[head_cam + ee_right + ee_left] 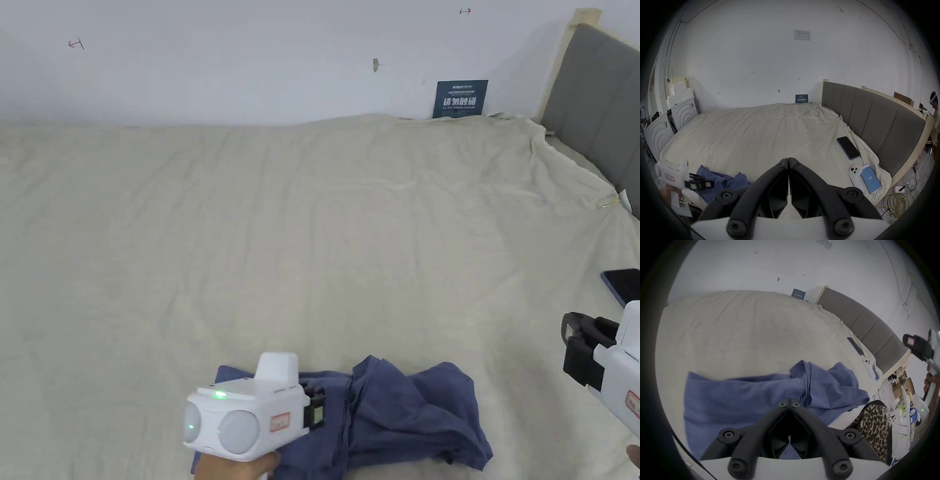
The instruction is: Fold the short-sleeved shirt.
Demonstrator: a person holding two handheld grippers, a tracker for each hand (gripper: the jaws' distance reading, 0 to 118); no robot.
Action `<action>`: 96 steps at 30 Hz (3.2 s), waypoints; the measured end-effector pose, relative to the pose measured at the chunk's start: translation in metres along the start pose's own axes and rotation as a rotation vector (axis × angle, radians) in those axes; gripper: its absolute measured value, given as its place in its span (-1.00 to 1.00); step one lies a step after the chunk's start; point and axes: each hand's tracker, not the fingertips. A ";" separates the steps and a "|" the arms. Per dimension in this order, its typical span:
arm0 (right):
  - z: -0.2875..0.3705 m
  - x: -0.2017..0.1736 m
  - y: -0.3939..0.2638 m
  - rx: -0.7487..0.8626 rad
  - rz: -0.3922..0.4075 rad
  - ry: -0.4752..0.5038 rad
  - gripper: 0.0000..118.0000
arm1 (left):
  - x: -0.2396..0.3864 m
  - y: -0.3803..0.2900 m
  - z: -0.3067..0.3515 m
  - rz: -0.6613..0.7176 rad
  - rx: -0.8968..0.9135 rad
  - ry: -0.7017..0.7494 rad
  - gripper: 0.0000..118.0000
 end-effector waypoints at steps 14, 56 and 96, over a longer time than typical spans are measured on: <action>-0.008 -0.011 0.003 0.001 0.007 0.026 -1.00 | -0.141 0.019 0.042 0.239 -0.131 0.070 0.23; -0.013 -0.018 0.004 0.001 0.000 0.058 -1.00 | -0.163 0.018 0.135 0.354 -0.125 0.229 -0.92; 0.002 0.012 -0.004 -0.003 -0.032 0.015 -1.00 | 0.046 0.043 -0.033 0.110 -0.152 -0.077 0.77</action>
